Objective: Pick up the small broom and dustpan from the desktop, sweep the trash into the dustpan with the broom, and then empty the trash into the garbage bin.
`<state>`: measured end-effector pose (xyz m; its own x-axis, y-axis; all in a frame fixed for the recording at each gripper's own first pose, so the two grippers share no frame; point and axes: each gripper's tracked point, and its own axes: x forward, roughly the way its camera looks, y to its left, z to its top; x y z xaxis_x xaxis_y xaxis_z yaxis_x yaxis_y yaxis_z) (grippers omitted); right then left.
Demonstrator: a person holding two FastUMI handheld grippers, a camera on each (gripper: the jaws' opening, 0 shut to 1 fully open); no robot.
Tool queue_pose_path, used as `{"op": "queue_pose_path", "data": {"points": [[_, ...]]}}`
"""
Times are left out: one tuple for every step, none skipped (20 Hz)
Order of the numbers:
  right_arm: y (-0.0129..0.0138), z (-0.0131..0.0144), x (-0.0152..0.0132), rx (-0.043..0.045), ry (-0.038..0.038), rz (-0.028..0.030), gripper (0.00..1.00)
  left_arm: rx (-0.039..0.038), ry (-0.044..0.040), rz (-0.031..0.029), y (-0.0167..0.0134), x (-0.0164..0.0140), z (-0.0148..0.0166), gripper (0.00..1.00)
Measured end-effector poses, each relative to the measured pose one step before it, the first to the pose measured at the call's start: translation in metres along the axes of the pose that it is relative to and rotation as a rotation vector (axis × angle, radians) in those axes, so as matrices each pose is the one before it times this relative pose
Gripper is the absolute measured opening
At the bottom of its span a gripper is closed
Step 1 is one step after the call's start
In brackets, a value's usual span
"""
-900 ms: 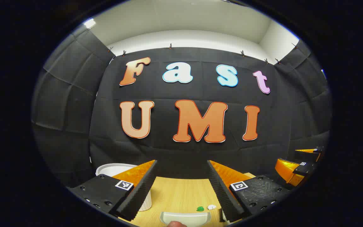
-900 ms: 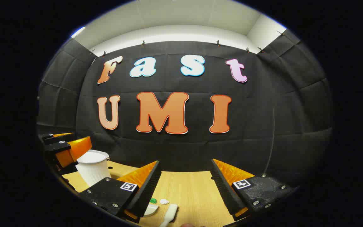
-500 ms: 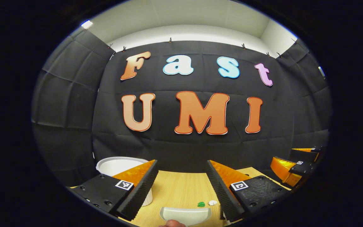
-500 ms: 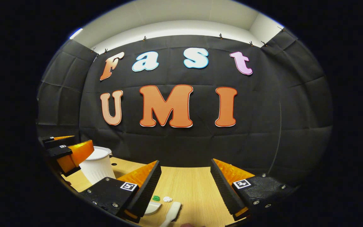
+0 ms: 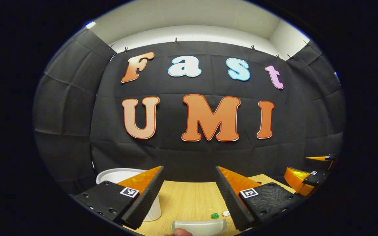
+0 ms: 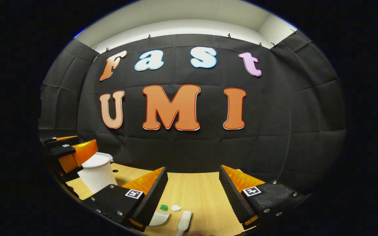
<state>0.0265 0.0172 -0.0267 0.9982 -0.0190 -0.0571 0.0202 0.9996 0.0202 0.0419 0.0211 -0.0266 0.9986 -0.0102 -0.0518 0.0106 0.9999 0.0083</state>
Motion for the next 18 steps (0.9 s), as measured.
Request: {"op": "queue_pose_path", "data": {"points": [[-0.00304, 0.00196, 0.00145, -0.00235, -0.00521, -0.00623, 0.94, -0.00469, -0.00419, -0.00483, -0.00225, 0.00019, 0.00024, 0.96], [-0.00321, 0.00063, 0.00005, -0.00601, -0.00403, -0.00932, 0.94, 0.00011, -0.00111, -0.00302, -0.00288, 0.00006, -0.00147, 0.96], [-0.00131, 0.00067, 0.00026, 0.00008, -0.00352, -0.00337, 0.94, 0.0049, -0.00613, -0.00063, -0.00064, -0.00037, 0.00164, 0.96], [0.0001, 0.00112, 0.00084, 0.00472, -0.00136, -0.00082, 0.94, 0.00362, -0.01063, -0.00354, -0.00046, -0.00097, 0.00233, 0.96], [0.00174, 0.00059, -0.00037, 0.01082, 0.00073, 0.00725, 0.94, -0.00056, -0.00774, -0.00529, -0.00208, -0.00013, 0.00258, 0.96], [-0.00004, -0.00162, 0.00019, 0.00211, 0.00241, -0.00035, 0.94, -0.00506, -0.0052, -0.00564, -0.00184, 0.00007, 0.00038, 0.96], [-0.0004, 0.00002, 0.00026, -0.00597, 0.00154, -0.00007, 0.94, -0.00143, 0.0003, -0.00198, -0.00236, -0.00104, 0.00079, 0.96], [0.00005, -0.00022, 0.00011, -0.00547, -0.00118, 0.00131, 0.94, 0.00094, 0.00479, -0.00273, -0.00047, 0.00026, -0.00247, 0.96], [0.00066, 0.0009, -0.0017, -0.0006, -0.00292, 0.00356, 0.94, 0.00046, 0.00358, 0.00016, -0.0007, -0.00074, -0.0001, 0.96], [0.00233, 0.00096, -0.00021, -0.00071, -0.00303, 0.00388, 0.94, -0.00284, -0.00126, 0.00091, -0.00068, -0.00071, -0.00068, 0.96], [0.00086, -0.00014, -0.00025, -0.00666, -0.00171, 0.00126, 0.94, 0.00112, -0.00017, 0.00512, 0.00136, 0.00008, 0.0004, 0.96], [-0.0007, 0.00006, -0.00103, -0.00457, -0.00033, 0.00203, 0.94, 0.00131, 0.00338, -0.00001, -0.00011, 0.00157, -0.00138, 0.96], [0.00074, -0.00054, -0.00013, 0.00178, 0.00241, 0.00344, 0.94, -0.00016, 0.00205, 0.00135, 0.00036, -0.00052, -0.0013, 0.96], [0.00276, -0.00171, -0.00027, 0.00606, 0.00581, 0.00589, 0.94, -0.00146, 0.00073, 0.00038, -0.00032, -0.00058, -0.00041, 0.96], [0.00011, -0.00157, -0.00027, 0.00036, 0.00362, -0.00122, 0.94, 0.00174, 0.00188, 0.00112, 0.00019, -0.00153, -0.00052, 0.96], [-0.00076, 0.00041, 0.00056, -0.00288, 0.00202, -0.00108, 0.94, 0.00299, 0.00273, 0.00321, 0.0012, -0.00121, 0.00136, 0.96], [-0.00034, -0.00068, -0.00144, -0.0009, -0.00004, -0.00061, 0.94, -0.00642, -0.00285, 0.00168, 0.0008, 0.00043, -0.00088, 0.96], [0.00133, -0.00068, 0.00057, 0.00086, -0.00006, 0.00022, 0.94, -0.0029, 0.00133, 0.00234, 0.00089, -0.00029, 0.00024, 0.95]]}}
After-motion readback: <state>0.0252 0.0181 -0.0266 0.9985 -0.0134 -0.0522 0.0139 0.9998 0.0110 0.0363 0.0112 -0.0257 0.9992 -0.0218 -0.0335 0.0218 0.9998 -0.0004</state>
